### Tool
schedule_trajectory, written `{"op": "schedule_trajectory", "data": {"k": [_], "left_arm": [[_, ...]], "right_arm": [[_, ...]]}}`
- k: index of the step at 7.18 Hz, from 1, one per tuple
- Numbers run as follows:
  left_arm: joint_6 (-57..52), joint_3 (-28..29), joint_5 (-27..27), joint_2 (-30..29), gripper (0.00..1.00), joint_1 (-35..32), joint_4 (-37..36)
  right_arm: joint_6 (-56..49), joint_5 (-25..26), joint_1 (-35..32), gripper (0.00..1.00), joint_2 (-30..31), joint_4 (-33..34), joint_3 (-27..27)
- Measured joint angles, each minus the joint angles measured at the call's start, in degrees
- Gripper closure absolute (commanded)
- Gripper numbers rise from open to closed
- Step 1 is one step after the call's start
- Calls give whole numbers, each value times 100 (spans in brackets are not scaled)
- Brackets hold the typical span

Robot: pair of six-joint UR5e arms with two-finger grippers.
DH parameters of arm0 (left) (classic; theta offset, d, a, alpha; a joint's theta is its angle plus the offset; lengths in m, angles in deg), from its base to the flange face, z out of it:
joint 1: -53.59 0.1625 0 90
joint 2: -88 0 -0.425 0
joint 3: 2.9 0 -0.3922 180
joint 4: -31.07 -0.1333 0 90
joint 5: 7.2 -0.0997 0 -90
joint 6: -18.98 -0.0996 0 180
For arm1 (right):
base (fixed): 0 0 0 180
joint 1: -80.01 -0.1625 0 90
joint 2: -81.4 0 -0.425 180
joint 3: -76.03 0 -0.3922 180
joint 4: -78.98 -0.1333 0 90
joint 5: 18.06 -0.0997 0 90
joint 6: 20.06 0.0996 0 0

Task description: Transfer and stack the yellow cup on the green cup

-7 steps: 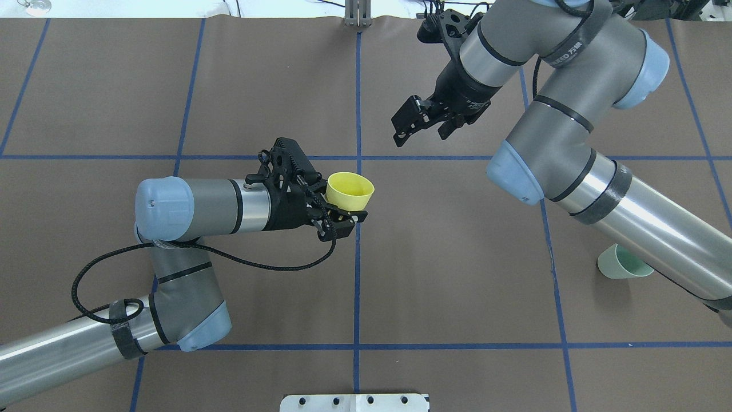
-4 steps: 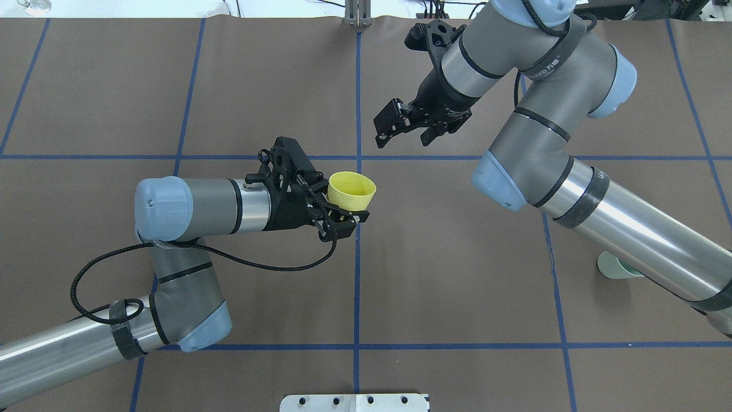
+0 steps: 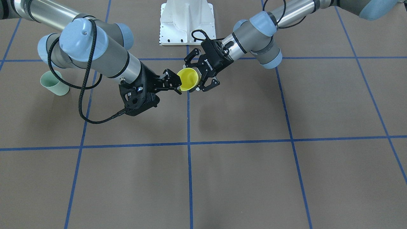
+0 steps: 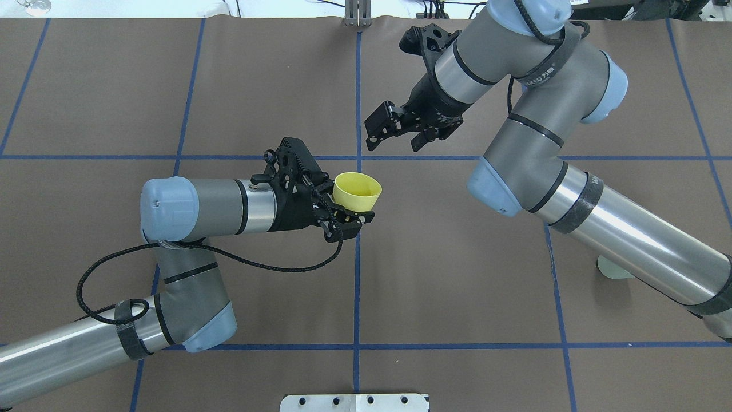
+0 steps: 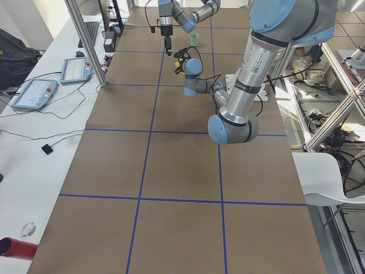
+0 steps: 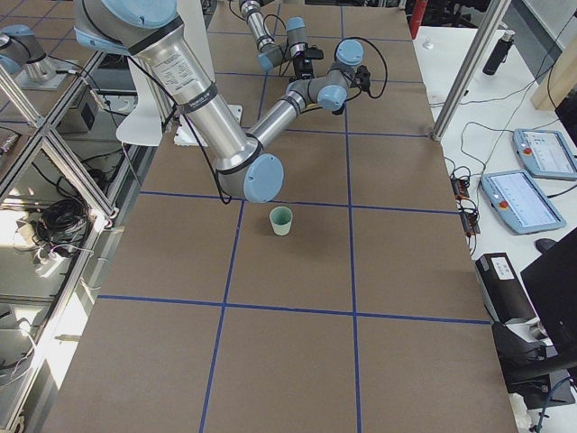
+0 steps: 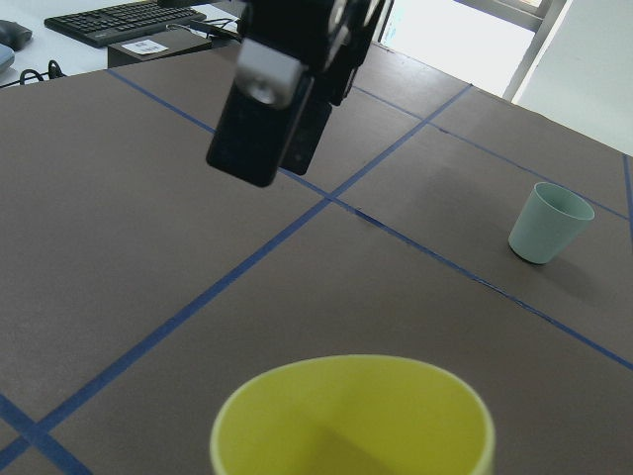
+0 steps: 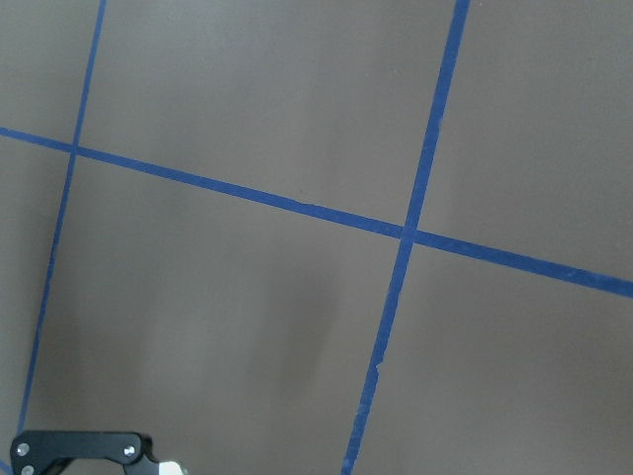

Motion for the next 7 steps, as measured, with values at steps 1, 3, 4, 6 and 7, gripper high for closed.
{"op": "schedule_trajectory", "data": {"k": [1,3,4,6,7], "left_arm": [[0,2,0,-21,72,1,-6],[0,6,-6,-56,72,-8,-21],[0,12,-8,-62,72,-12,-25],[0,31,-9,-65,72,-16,-27],[0,34,-9,-69,72,-16,-27]], "right_arm": [[32,0,80,7,0,-6,0],[132,-29,200,14,17,5,0],[152,-82,224,15,37,12,1],[157,-143,265,17,78,11,10],[157,-153,282,21,86,6,17]]}}
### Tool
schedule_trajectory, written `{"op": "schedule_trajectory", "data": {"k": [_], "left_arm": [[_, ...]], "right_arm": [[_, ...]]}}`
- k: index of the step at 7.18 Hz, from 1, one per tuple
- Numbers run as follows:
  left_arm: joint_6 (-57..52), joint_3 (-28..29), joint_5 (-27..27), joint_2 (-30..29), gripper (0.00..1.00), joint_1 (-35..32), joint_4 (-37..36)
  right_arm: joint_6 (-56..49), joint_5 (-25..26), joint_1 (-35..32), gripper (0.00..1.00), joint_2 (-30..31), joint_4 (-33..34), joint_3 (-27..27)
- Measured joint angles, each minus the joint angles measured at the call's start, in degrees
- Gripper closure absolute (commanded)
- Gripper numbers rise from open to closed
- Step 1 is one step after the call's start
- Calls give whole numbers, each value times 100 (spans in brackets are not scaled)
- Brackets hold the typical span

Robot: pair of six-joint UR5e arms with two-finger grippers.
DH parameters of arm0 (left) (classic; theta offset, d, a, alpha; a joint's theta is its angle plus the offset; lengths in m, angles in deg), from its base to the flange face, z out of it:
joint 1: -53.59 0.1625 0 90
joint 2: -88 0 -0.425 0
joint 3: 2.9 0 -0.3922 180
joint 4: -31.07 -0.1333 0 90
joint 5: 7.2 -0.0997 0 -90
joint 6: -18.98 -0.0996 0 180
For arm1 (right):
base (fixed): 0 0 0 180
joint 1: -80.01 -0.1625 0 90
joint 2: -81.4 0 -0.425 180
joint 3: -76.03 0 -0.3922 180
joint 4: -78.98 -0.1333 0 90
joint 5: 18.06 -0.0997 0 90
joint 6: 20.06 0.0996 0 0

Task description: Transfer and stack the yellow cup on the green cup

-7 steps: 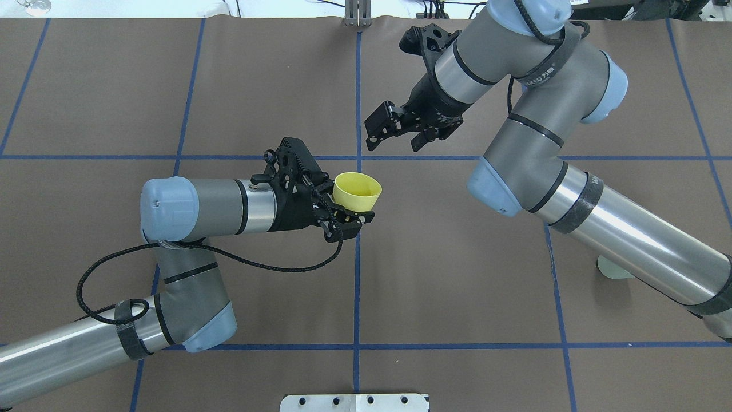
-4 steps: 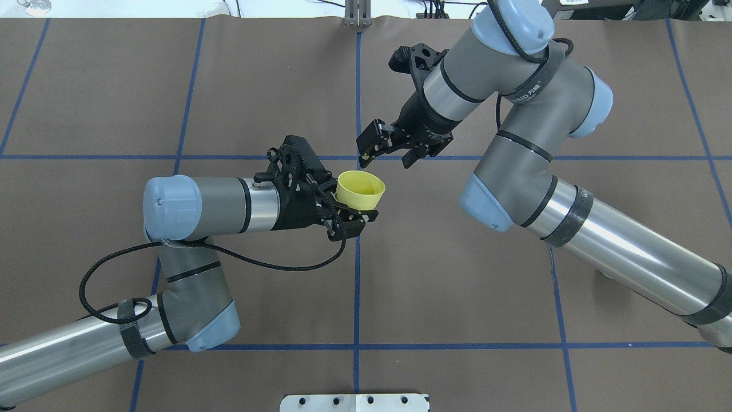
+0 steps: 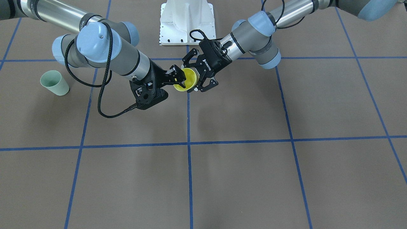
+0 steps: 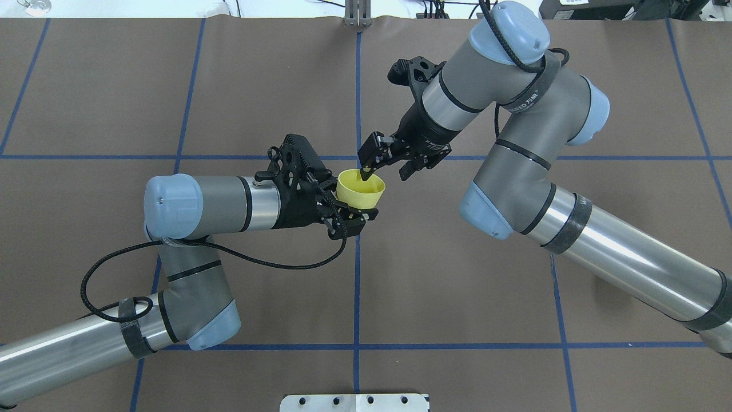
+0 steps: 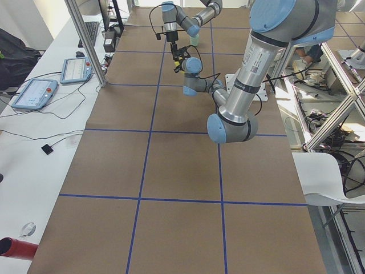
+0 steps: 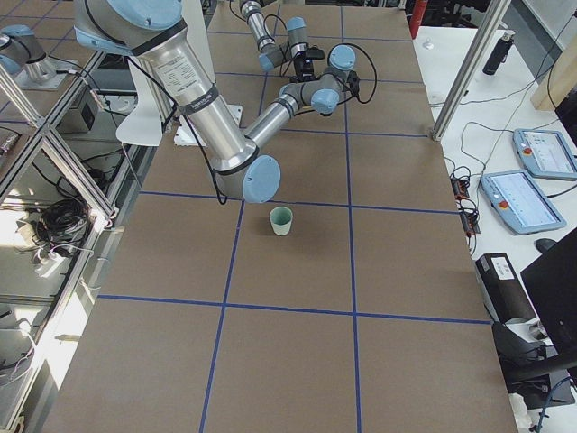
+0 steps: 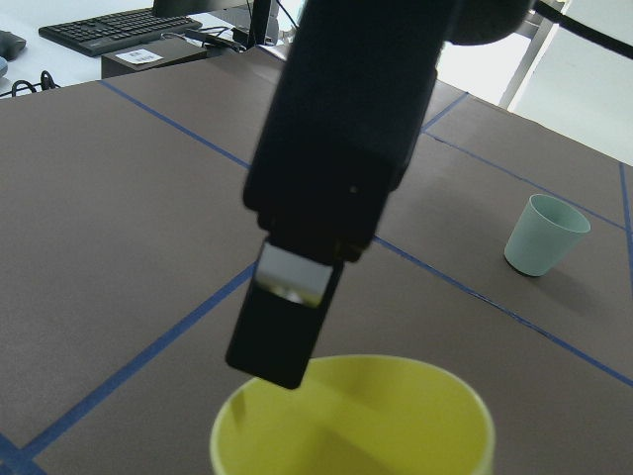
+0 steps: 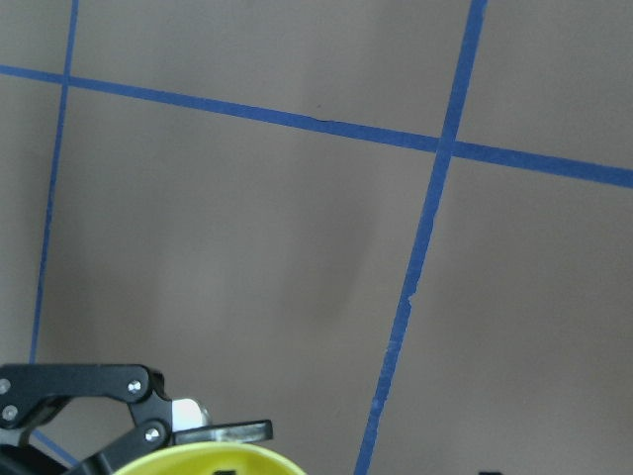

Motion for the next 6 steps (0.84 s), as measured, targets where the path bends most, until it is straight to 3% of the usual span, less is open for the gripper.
{"op": "schedule_trajectory", "data": {"k": [1,2,6], "left_arm": [[0,2,0,-1,72,0,0],[0,3,0,-1,72,0,0],[6,9,0,2,72,0,0]], "right_arm": [[0,-14,18,25,13,-4,10],[0,-62,29,38,37,-6,22],[0,-240,57,69,143,-23,100]]}}
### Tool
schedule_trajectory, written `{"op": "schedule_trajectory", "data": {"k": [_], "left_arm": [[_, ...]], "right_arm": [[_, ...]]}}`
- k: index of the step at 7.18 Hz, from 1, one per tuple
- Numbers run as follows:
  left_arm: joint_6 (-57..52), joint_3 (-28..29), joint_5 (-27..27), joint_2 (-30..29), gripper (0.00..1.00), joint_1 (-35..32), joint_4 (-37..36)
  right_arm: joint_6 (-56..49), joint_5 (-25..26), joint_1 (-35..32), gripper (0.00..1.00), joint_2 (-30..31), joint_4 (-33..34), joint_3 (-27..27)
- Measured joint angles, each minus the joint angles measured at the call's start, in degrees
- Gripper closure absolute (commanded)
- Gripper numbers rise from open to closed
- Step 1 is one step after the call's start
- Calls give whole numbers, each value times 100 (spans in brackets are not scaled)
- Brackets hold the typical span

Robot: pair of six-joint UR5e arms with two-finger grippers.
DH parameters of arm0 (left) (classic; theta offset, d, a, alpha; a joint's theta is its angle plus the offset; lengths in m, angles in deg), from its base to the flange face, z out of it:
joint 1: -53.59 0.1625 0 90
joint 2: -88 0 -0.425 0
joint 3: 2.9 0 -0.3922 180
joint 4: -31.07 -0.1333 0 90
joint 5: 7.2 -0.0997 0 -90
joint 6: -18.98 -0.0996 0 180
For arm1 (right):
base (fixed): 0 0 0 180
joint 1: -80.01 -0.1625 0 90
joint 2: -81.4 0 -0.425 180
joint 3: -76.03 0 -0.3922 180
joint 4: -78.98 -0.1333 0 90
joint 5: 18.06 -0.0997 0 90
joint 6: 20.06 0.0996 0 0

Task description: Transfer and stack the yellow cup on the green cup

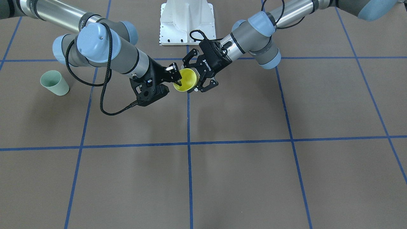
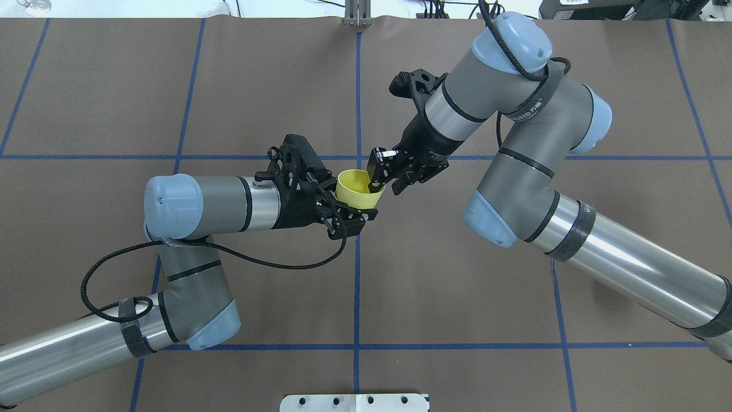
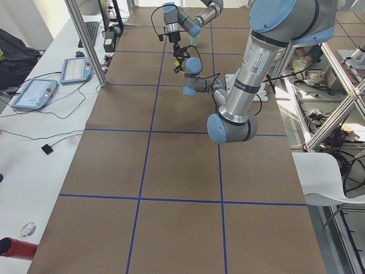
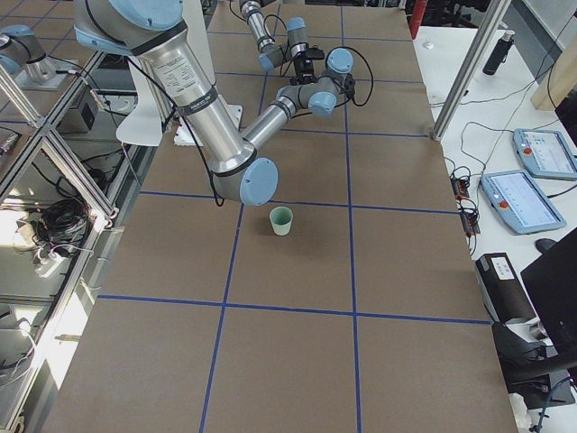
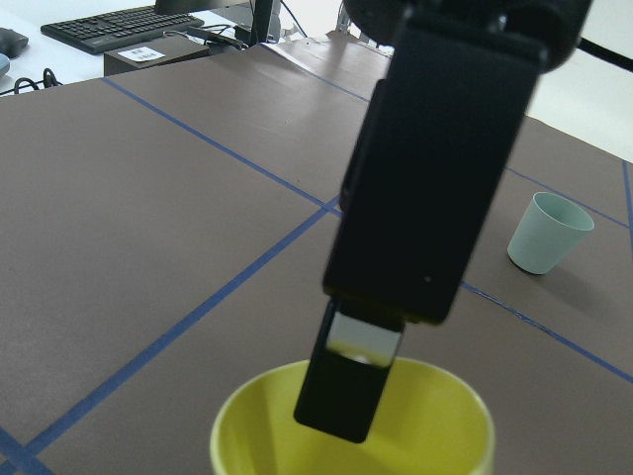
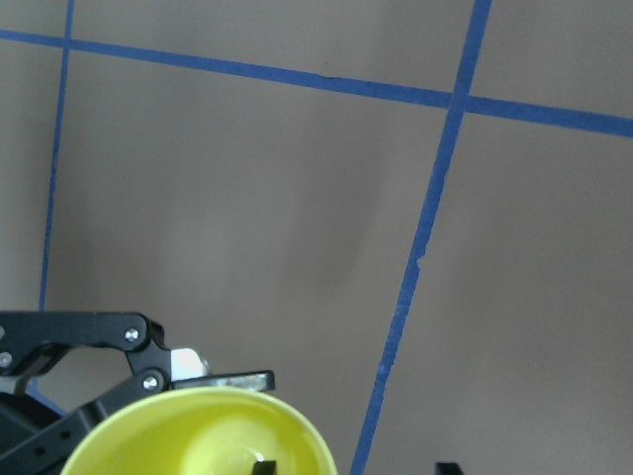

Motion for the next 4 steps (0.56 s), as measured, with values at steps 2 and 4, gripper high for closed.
{"op": "schedule_trajectory", "data": {"k": [2,4], "left_arm": [[1,7,0,-6,72,1,0],[1,26,2,-5,72,0,2]], "right_arm": [[0,-18,5,71,60,2,82],[0,-17,8,70,67,5,98]]}}
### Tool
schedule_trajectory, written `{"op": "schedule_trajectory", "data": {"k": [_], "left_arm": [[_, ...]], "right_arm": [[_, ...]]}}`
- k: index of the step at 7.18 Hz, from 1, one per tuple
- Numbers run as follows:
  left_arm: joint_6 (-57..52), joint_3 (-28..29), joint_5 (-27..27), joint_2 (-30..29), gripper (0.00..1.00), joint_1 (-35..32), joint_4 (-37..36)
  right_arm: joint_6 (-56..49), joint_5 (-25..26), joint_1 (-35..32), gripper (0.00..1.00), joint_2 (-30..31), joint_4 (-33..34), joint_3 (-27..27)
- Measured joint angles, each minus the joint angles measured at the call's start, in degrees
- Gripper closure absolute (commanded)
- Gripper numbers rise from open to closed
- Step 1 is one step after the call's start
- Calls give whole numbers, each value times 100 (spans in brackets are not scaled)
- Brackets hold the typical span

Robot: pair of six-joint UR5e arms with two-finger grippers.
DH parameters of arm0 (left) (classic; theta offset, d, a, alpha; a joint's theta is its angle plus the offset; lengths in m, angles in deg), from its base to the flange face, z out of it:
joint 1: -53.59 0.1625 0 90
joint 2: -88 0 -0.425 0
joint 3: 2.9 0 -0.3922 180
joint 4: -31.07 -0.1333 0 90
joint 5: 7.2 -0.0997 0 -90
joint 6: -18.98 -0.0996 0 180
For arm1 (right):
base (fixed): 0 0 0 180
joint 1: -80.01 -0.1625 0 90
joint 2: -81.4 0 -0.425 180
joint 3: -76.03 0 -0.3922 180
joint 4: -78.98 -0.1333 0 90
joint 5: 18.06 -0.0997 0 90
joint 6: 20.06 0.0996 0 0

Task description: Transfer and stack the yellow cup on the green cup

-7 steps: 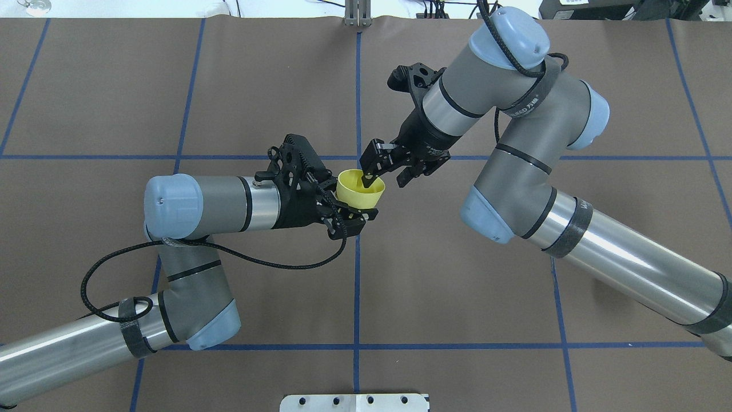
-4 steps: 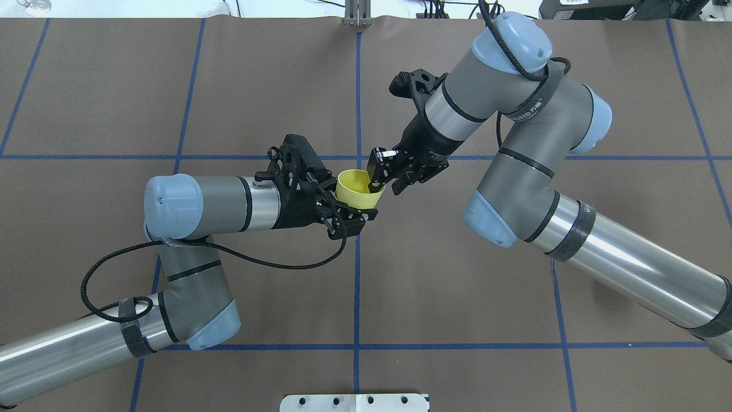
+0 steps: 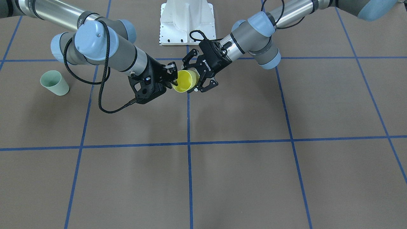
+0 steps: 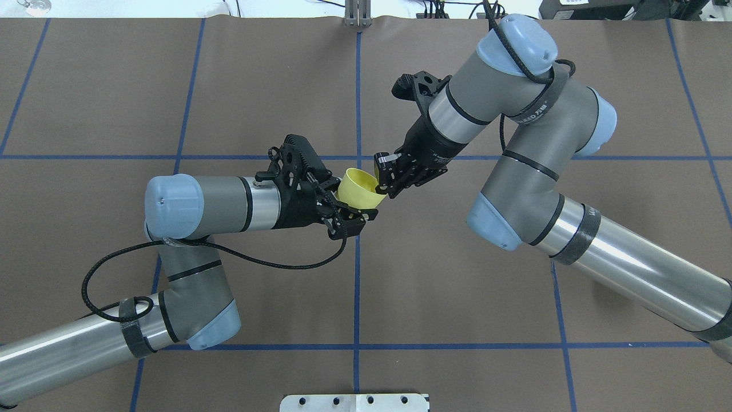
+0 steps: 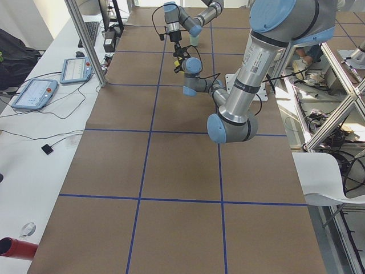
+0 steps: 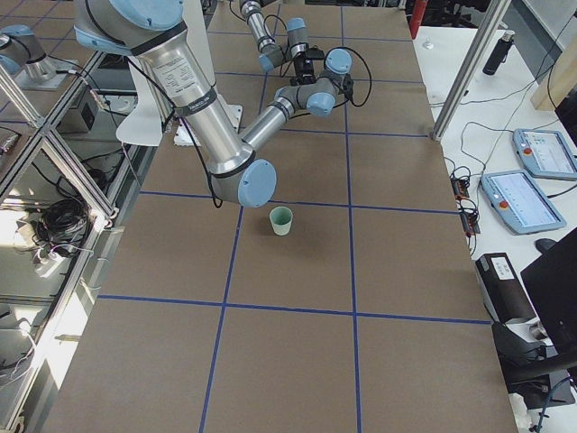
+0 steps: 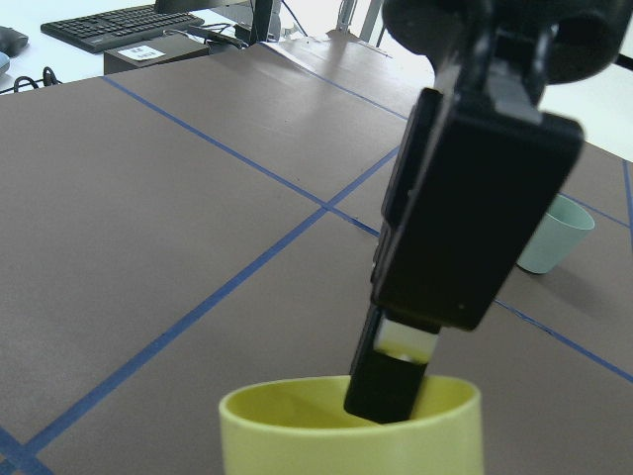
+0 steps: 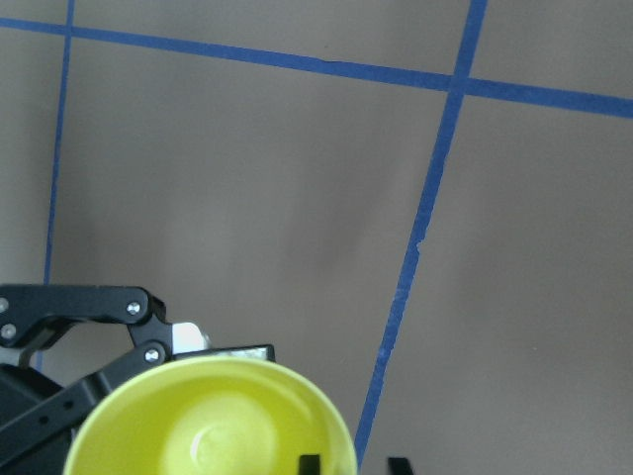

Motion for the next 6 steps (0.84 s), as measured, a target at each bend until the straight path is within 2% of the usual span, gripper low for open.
{"op": "schedule_trajectory", "data": {"k": [6], "left_arm": [[25,23,6,-81,73,0,32]], "right_arm": [[3,15,45,71,-32,9,-27]]}}
